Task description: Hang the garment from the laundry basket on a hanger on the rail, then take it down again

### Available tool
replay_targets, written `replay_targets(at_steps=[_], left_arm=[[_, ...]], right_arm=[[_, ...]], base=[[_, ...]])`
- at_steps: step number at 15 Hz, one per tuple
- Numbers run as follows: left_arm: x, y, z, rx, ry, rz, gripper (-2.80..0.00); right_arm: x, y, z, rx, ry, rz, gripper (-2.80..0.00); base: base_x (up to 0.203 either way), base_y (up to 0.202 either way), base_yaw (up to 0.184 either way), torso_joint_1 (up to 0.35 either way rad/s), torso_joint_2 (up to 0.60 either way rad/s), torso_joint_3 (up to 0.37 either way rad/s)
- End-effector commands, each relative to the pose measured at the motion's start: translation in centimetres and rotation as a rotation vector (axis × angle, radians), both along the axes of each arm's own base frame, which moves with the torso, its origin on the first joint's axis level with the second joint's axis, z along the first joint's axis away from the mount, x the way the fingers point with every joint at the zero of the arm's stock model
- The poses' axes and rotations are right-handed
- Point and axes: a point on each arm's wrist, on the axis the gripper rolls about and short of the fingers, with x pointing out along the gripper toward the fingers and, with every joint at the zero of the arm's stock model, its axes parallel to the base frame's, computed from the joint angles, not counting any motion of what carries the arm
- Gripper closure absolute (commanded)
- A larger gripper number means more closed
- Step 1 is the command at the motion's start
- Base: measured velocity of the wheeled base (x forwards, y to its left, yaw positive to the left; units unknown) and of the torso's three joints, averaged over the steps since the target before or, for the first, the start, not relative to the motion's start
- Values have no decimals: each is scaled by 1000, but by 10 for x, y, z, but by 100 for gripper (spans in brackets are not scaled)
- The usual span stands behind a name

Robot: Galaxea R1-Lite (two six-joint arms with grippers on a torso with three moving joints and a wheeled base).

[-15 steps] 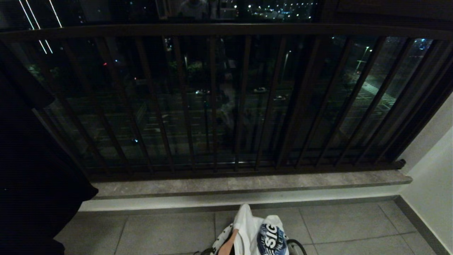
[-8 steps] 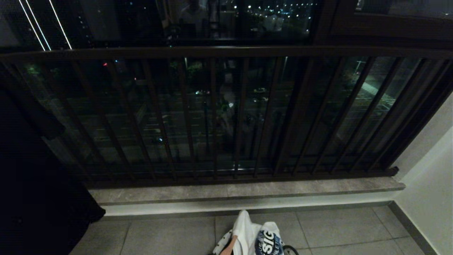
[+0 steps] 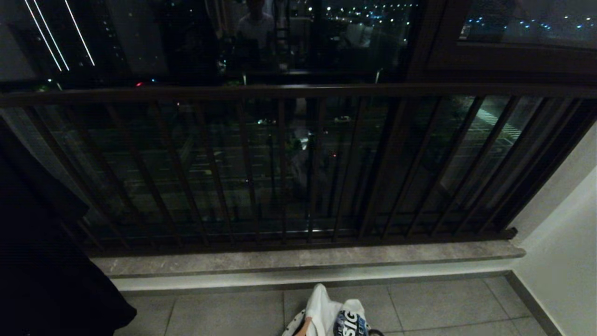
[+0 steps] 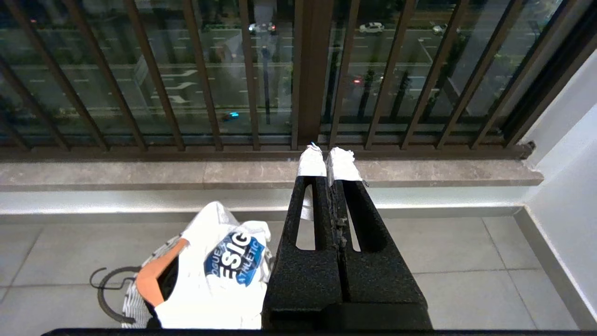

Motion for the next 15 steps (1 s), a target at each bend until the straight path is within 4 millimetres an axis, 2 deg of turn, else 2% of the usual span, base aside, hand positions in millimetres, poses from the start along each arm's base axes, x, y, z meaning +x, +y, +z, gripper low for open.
replay_targets(at_steps=[1,15], left_arm=[[0,0,0,0,0,1,0],[0,0,0,1,0,1,0]], right_arm=[[0,0,0,0,-1,0,0],[0,0,0,0,-1,0,0]], base=[[0,0,0,147,-357,-200],[0,0,0,148,-328,-181]])
